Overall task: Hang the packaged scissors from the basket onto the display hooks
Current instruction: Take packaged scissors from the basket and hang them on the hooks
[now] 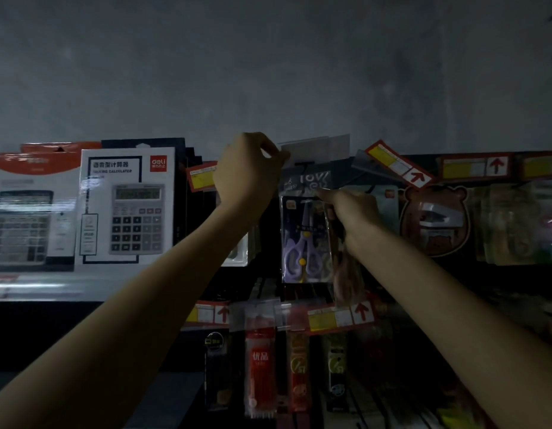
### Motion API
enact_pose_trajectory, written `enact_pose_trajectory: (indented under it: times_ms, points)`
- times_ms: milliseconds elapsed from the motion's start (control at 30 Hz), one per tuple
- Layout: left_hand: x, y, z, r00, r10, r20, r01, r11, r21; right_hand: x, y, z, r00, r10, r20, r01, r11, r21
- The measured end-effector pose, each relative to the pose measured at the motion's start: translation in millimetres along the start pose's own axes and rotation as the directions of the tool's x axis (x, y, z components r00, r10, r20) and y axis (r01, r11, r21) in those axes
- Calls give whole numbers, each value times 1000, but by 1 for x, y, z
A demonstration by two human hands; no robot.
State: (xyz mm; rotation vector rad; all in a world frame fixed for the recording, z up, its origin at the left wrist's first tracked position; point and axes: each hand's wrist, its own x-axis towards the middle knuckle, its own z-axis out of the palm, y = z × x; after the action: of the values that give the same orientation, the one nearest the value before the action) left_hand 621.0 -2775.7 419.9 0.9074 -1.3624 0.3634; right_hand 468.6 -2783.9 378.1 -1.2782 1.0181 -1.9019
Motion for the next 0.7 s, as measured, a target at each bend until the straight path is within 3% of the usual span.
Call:
enact_pose_trajectory:
  times_ms: [333,600,700]
  points:
    - [-12,0,-7,998,1,60,0,1000,-22,3,5,3,999,40,9,-40,999,-30]
    - [-65,-19,-17,970,124,209,-130,991,15,4,8,2,998,57,21,-55,995,-87]
    - [-91,-28,-21,967,53,249,-56,998,5,3,6,0,998,60,20,-58,995,-84]
